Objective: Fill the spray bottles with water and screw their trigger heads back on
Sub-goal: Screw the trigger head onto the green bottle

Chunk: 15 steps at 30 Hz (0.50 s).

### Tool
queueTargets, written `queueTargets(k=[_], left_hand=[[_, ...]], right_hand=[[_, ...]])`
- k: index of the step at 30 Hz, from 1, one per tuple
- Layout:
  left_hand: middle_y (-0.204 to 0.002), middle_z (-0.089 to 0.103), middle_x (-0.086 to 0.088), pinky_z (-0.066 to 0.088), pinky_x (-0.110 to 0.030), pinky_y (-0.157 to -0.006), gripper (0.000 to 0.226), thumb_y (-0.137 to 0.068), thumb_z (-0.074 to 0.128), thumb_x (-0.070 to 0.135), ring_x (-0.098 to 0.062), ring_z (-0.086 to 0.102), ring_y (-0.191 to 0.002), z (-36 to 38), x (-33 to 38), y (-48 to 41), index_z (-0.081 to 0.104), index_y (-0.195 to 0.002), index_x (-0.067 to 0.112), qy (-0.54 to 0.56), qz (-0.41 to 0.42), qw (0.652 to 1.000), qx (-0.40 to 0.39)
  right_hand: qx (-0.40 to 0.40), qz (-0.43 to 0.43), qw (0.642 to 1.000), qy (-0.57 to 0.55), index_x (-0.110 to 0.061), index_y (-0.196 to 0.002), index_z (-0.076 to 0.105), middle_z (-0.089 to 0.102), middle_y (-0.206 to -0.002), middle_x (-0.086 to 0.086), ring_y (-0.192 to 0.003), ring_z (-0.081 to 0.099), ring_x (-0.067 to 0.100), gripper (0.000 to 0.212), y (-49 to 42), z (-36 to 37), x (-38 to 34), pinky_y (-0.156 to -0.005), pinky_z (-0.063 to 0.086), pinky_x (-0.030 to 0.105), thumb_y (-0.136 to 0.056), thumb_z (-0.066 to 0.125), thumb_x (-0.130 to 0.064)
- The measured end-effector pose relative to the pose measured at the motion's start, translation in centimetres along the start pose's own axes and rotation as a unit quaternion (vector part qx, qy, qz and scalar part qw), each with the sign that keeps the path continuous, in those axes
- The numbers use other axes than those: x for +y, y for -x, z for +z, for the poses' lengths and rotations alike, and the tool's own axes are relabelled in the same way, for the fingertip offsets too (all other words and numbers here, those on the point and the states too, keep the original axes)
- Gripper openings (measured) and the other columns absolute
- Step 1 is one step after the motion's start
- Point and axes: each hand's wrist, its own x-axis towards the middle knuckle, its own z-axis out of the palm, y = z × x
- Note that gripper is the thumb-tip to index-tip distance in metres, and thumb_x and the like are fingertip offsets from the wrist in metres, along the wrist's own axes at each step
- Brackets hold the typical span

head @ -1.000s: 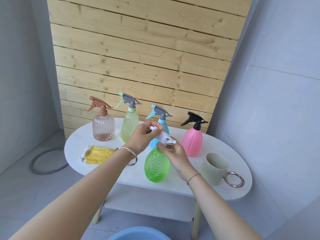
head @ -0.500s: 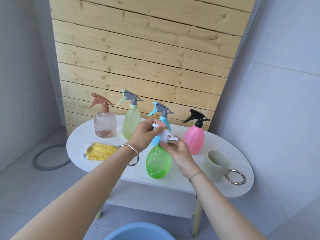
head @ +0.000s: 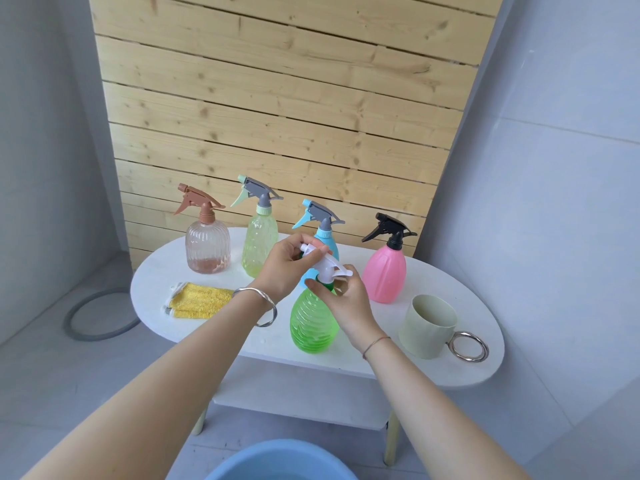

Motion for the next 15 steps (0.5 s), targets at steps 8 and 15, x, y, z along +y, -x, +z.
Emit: queueTargets(k=[8, 15], left_hand=[[-0.08, 0.065, -0.009, 0.045, -0.01, -0.062, 0.012, -0.091, 0.063, 0.008, -0.004, 0.057, -0.065, 0.2, 0.1, 0.2, 0.06, -0.081, 0.015, -0.007, -0.005, 1.0, 0.008], [-0.095, 0.063, -0.034, 0.041, -0.031, -0.072, 0.009, -0.091, 0.063, 0.01, -0.024, 0.051, -0.079, 0.0, 0.0, 0.3, 0.062, -0.082, 0.014, 0.003, -0.008, 1.0, 0.006]], right_hand=[[0.01, 0.003, 1.0, -0.005, -0.015, -0.093, 0.056, 0.065, -0.085, -0.004, -0.076, 0.06, 0.003, 0.027, 0.3, -0.1, 0.2, -0.067, 0.044, 0.014, -0.077, 0.077, -0.018], [-0.069, 0.045, 0.995, -0.05, -0.013, -0.11, 0.064, 0.064, -0.09, -0.006, -0.086, 0.058, 0.006, 0.023, 0.1, -1.6, 0.4, -0.077, 0.043, 0.014, -0.087, 0.066, -0.018]])
